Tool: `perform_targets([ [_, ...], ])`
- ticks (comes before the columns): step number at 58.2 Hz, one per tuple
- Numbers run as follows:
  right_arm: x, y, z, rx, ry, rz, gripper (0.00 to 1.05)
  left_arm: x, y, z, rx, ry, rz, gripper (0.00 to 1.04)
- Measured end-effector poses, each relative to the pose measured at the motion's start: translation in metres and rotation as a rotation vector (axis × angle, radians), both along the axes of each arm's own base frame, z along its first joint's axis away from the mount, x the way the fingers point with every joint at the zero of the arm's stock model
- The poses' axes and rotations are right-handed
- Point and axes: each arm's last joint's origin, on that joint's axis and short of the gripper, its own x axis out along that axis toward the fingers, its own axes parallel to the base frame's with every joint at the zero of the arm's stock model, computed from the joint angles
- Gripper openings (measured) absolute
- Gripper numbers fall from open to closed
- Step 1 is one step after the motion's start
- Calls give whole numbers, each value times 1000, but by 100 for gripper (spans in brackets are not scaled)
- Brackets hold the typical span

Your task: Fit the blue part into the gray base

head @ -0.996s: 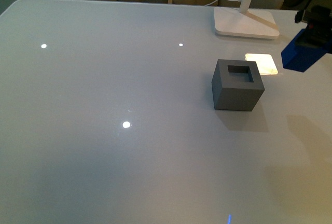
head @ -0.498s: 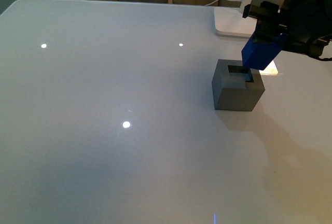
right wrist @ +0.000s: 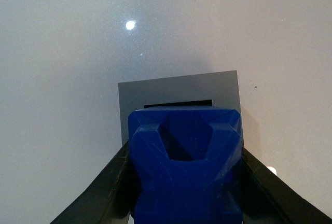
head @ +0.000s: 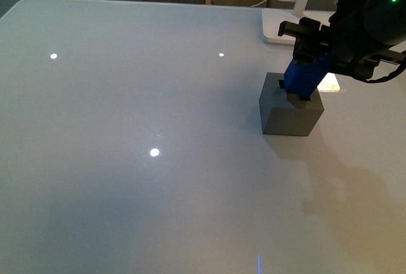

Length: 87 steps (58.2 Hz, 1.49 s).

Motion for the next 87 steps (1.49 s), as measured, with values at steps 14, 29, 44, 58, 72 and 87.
perform_targets([
  [14, 1, 0, -2, -6, 5, 6, 45, 0, 0, 0, 0, 0, 0, 97],
  [29, 2, 1, -7, -22, 25, 27, 45, 0, 0, 0, 0, 0, 0, 97],
  [44, 2, 1, -11, -22, 29, 44, 72, 0, 0, 0, 0, 0, 0, 97],
  [58, -10, -3, -4, -1, 0, 53, 96, 0, 0, 0, 0, 0, 0, 97],
  [72, -41, -14, 45, -2, -161, 66, 96, 0, 0, 0, 0, 0, 0, 97],
  [87, -101, -40, 55, -136, -733, 4, 65, 0, 0, 0, 0, 0, 0, 97],
])
